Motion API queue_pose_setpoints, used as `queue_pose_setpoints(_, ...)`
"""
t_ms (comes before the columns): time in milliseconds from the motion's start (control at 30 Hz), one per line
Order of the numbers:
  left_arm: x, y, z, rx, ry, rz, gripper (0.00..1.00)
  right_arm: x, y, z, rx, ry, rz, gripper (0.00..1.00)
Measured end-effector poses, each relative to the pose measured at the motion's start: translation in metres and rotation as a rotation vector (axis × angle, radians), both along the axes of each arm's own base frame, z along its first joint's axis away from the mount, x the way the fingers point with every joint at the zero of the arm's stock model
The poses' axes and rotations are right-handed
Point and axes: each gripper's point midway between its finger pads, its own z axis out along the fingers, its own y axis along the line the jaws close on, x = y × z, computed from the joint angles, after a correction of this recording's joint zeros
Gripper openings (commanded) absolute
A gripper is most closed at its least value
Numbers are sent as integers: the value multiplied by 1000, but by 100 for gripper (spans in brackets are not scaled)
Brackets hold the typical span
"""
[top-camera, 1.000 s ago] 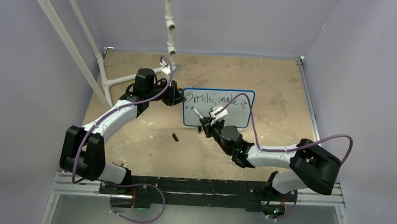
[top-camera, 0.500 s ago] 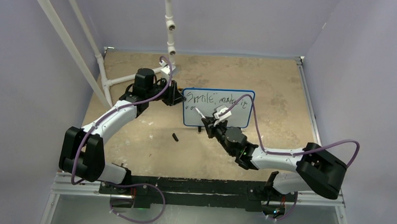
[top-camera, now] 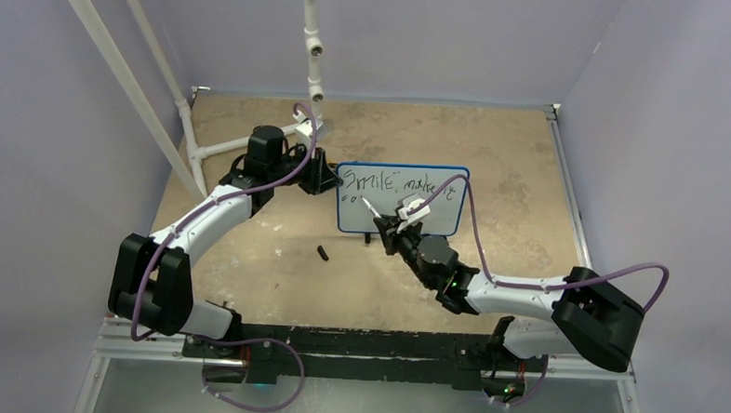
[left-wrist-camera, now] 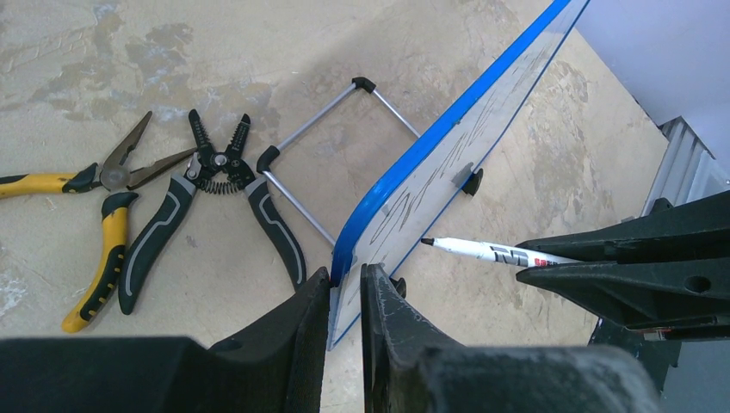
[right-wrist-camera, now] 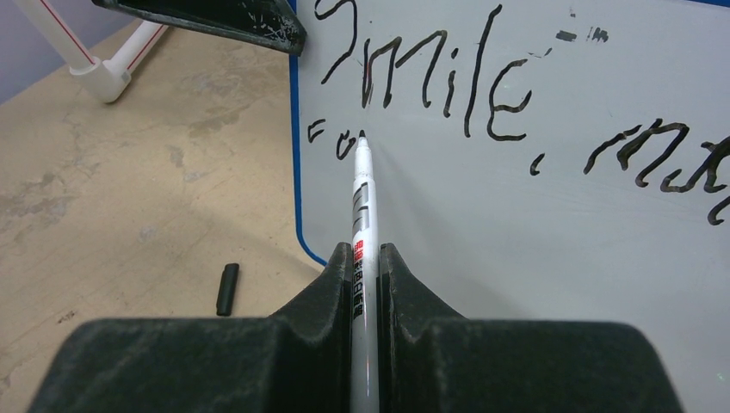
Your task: Write a sentence on the whiteboard
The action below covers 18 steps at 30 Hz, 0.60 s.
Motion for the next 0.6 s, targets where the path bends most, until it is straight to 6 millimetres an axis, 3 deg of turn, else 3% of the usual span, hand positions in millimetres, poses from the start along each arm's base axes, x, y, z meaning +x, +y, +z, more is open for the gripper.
queue_pose_setpoints(367,0,0,0,0,0,0,18,2,0,-20,-47,30,-13,0)
queue_pose_setpoints(600,0,0,0,0,0,-1,18,4,1,-17,-40,24,-18,0)
